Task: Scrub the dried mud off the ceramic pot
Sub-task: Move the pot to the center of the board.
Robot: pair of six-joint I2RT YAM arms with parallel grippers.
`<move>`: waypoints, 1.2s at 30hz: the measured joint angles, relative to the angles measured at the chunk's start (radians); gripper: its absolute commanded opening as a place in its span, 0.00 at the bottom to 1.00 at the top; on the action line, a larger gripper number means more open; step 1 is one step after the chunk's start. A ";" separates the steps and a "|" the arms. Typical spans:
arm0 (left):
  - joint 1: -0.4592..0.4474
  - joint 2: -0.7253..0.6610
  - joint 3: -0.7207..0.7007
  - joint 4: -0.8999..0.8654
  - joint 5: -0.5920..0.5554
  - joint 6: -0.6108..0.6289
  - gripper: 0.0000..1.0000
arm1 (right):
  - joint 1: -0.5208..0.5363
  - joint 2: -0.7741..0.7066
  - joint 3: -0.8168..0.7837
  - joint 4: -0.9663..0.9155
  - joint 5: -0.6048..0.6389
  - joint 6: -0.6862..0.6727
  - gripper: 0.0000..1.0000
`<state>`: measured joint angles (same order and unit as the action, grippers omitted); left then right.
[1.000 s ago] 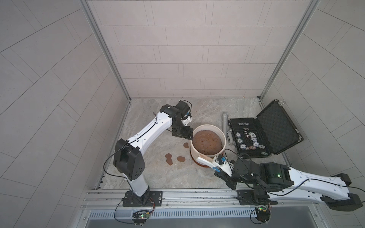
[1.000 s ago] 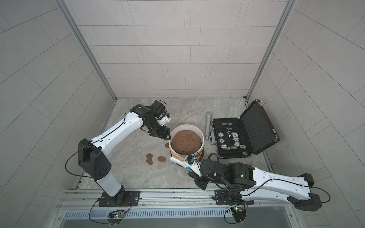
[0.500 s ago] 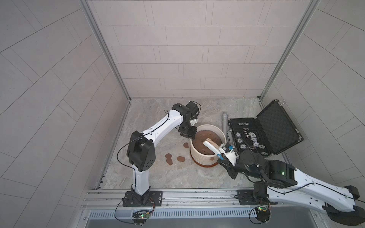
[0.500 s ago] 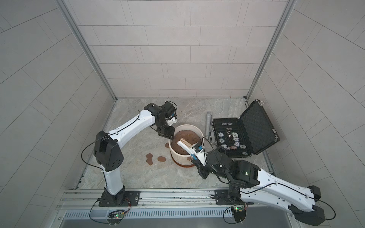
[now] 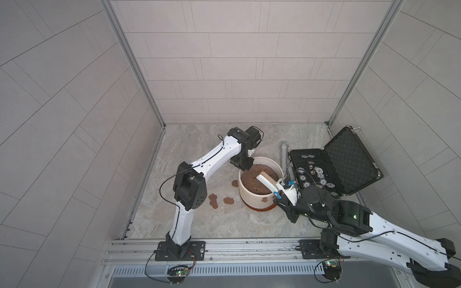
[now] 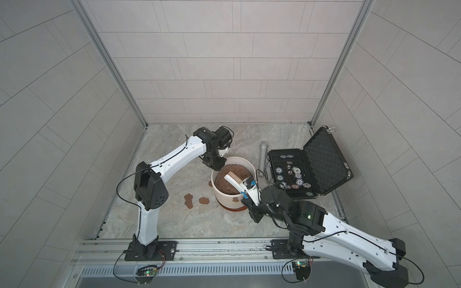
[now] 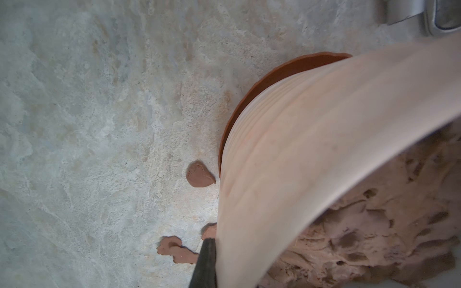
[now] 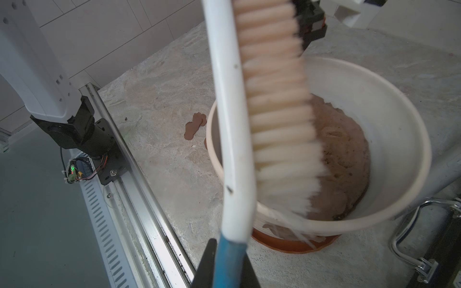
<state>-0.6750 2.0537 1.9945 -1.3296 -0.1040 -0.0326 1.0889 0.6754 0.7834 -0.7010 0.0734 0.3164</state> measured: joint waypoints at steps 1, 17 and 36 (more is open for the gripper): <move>0.000 0.010 0.016 -0.007 -0.006 0.020 0.00 | -0.003 -0.003 0.000 0.000 -0.005 -0.001 0.00; 0.069 0.235 0.385 -0.081 0.018 0.293 0.00 | -0.023 -0.008 -0.019 0.014 -0.037 -0.011 0.00; 0.215 0.280 0.526 0.031 0.293 0.427 0.71 | -0.045 0.123 -0.150 0.140 -0.164 -0.091 0.00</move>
<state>-0.4599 2.3337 2.5202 -1.2984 0.1894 0.3946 1.0439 0.7986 0.6338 -0.5606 -0.0906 0.2256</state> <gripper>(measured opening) 0.605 0.150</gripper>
